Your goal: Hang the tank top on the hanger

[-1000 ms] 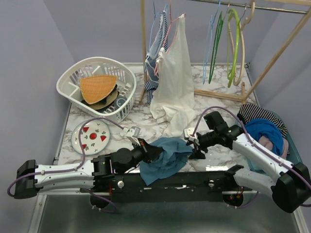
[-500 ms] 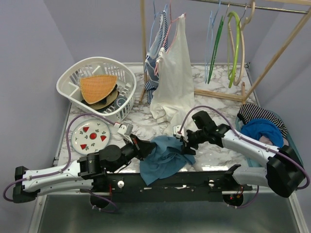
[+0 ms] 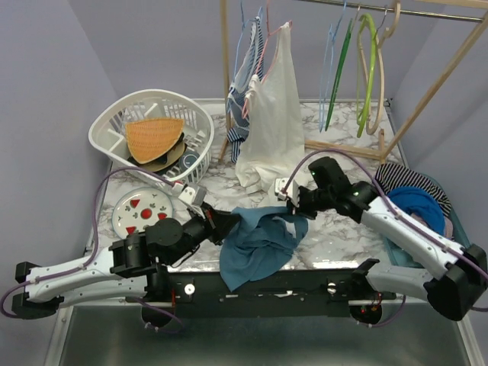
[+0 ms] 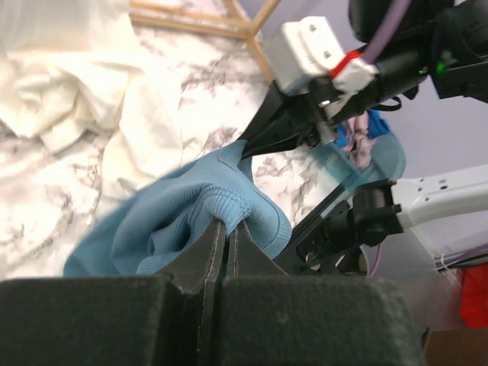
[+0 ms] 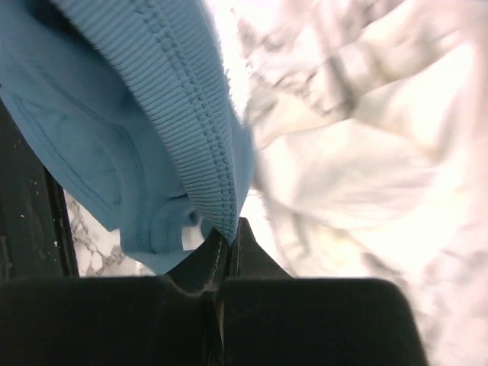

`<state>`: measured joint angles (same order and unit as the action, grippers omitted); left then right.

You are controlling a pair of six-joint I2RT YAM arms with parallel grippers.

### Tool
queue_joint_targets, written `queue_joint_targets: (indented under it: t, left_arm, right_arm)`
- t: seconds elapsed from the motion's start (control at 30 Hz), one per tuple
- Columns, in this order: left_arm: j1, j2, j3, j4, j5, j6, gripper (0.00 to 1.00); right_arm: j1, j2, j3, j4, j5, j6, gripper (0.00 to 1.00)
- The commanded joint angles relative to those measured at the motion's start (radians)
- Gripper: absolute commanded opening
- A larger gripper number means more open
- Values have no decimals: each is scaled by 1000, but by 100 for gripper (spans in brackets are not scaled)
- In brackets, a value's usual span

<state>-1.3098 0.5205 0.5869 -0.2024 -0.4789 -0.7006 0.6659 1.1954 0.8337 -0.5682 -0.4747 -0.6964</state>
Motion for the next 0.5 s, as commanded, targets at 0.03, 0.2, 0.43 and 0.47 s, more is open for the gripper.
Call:
queue_joint_targets:
  t: [0.03,0.2,0.43,0.47]
  left_arm:
    - [6,61,265,-61,58,243,0]
    - [7,185,540,-141,129,372,0]
    - [7,305,801,-198,198,431,0]
    - [6,302,794,-198,194,431,0]
  right_arm:
    - [-20,-227,316,-349,87,-95,1]
    - [-72,-258,617,-475,99,-95,1]
    - [-167,-244,796,-495,16,-42,0]
    - [-166,-247,773,-484,16,-35,0]
